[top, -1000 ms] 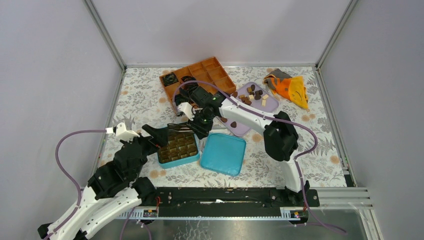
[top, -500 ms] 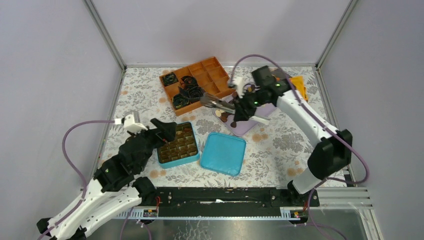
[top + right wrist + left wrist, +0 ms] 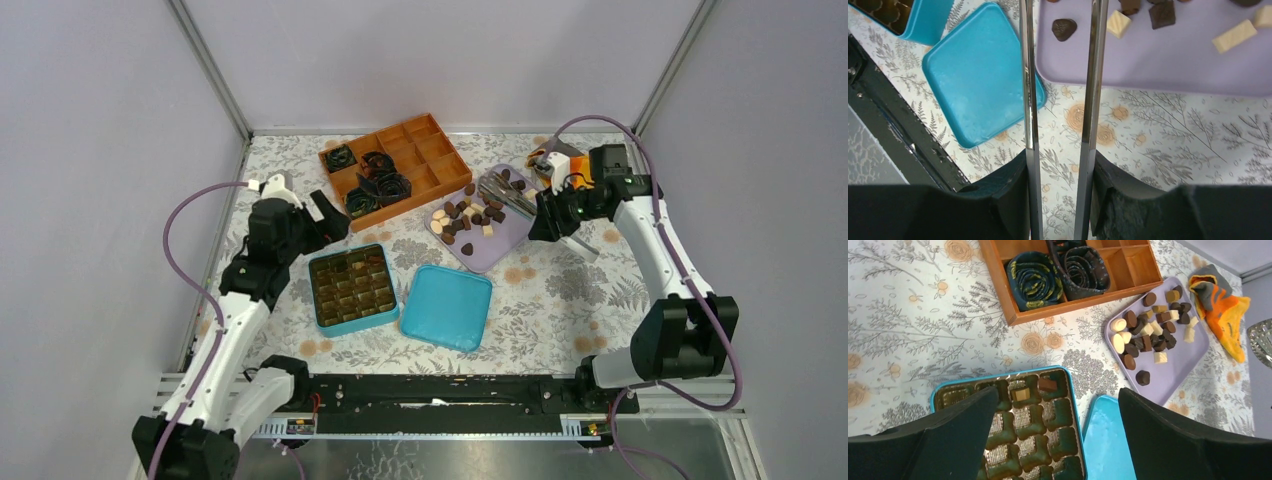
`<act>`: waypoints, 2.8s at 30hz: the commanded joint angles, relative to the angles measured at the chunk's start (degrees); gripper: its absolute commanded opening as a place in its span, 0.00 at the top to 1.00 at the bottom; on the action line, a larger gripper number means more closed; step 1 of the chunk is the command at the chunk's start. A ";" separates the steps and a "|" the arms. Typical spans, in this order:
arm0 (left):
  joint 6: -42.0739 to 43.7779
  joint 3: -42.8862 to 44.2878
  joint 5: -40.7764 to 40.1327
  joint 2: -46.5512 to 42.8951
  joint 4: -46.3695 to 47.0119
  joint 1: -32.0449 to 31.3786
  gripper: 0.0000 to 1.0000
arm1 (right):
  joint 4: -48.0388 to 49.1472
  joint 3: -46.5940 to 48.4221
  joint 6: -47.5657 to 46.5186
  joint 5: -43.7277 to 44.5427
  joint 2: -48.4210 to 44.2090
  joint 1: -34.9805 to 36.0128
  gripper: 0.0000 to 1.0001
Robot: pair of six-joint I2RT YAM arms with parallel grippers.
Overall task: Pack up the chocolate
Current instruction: Pick up the fake chocolate from the plate.
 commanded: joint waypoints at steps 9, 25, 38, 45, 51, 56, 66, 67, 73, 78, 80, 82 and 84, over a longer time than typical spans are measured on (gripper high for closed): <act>9.29 4.41 14.23 4.51 5.76 7.29 0.01 | 0.85 -0.70 -1.65 2.58 -3.74 -3.42 0.55; 13.23 -9.82 11.78 -6.19 16.93 4.83 0.01 | 5.12 -0.49 1.00 12.31 -0.99 -3.44 0.55; 15.79 -10.38 7.22 -14.45 13.88 -0.89 0.01 | 9.49 5.14 -0.14 21.93 13.05 -3.39 0.56; 15.72 -10.45 7.62 -13.32 13.73 -0.89 0.01 | 10.48 8.44 -0.26 25.55 20.01 -3.42 0.56; 15.33 -10.35 9.44 -13.35 14.35 -0.88 0.01 | 11.41 8.31 -1.11 27.35 21.20 -3.44 0.55; 14.88 -10.39 10.58 -13.44 14.67 -0.98 0.01 | 11.05 9.23 -1.60 28.72 22.75 -2.08 0.54; 14.59 -10.44 11.67 -13.90 15.05 -1.94 0.01 | 10.32 10.13 -1.85 31.19 25.07 0.44 0.54; 14.58 -10.35 11.73 -13.69 15.03 -2.07 0.01 | 10.34 9.97 -1.87 31.49 25.02 0.48 0.54; 14.58 -10.45 11.84 -13.78 15.09 -2.62 0.01 | 10.38 9.65 -1.98 31.84 24.93 1.12 0.57; 14.58 -10.44 12.06 -13.54 15.05 -2.71 0.01 | 11.36 8.14 -1.86 30.27 22.50 1.13 0.66; 14.59 -10.37 12.09 -13.47 15.03 -2.76 0.01 | 11.32 8.05 -1.67 29.65 22.11 1.13 0.73; 14.58 -10.35 12.16 -13.31 15.07 -2.82 0.01 | 11.23 7.94 -1.63 29.36 21.82 1.13 0.79; 14.62 -10.37 12.18 -13.28 15.11 -2.77 0.01 | 11.50 7.43 -1.66 29.35 21.34 1.13 0.83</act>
